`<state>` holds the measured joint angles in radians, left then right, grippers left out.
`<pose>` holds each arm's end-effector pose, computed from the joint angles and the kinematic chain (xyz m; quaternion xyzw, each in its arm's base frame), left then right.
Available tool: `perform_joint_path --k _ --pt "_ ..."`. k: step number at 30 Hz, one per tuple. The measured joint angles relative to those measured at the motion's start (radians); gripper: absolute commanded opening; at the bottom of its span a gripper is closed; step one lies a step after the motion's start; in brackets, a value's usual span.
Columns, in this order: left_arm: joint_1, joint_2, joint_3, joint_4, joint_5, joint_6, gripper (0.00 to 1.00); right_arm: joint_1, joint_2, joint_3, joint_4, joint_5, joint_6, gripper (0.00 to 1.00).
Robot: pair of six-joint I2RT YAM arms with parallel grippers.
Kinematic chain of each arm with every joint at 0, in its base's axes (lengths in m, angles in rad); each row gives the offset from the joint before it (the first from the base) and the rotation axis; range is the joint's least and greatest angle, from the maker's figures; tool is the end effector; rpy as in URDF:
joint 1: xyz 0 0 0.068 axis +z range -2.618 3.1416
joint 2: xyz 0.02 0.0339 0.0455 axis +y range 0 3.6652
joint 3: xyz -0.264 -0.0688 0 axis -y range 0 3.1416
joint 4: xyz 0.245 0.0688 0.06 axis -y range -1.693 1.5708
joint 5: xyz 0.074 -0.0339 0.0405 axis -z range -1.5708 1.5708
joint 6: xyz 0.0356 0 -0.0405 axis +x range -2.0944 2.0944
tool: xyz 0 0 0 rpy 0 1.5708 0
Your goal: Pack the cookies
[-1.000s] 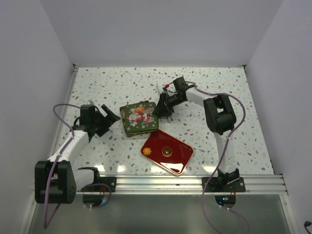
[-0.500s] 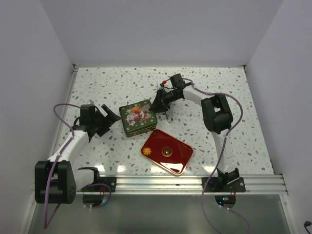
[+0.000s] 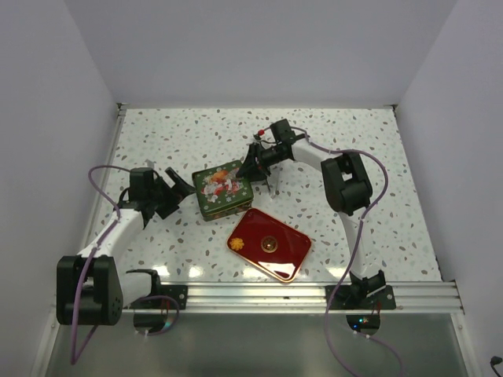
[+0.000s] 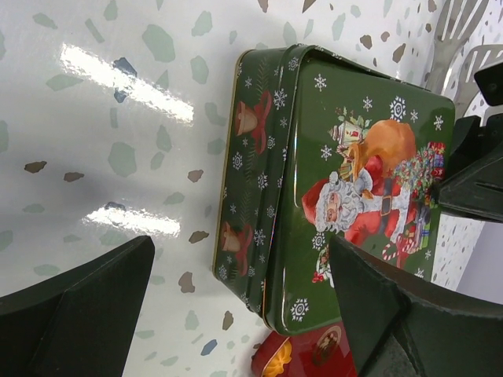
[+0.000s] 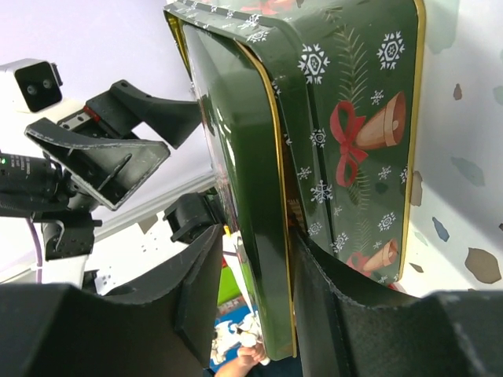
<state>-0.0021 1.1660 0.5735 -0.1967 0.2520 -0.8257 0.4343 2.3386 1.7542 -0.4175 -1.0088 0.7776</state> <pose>0.2292 -0.0094 0.1921 -0.3233 0.8598 -0.2584 0.2993 0.4326 0.2339 0.1400 -0.0099 -0.8511 -0.5212 0.0623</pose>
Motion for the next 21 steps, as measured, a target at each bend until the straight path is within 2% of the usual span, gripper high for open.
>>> perform_joint_path --k 9,12,21 --pt "0.0 0.022 0.0 0.001 0.006 0.008 0.98 0.003 0.0 0.016 -0.047 -0.004 -0.042 0.52" --pt "0.0 0.028 0.0 0.001 0.006 0.009 0.98 0.005 0.0 0.043 -0.099 0.008 -0.074 0.55" --pt "0.0 0.039 0.0 0.002 0.006 0.01 0.98 0.003 0.0 0.149 -0.325 0.143 -0.204 0.57"
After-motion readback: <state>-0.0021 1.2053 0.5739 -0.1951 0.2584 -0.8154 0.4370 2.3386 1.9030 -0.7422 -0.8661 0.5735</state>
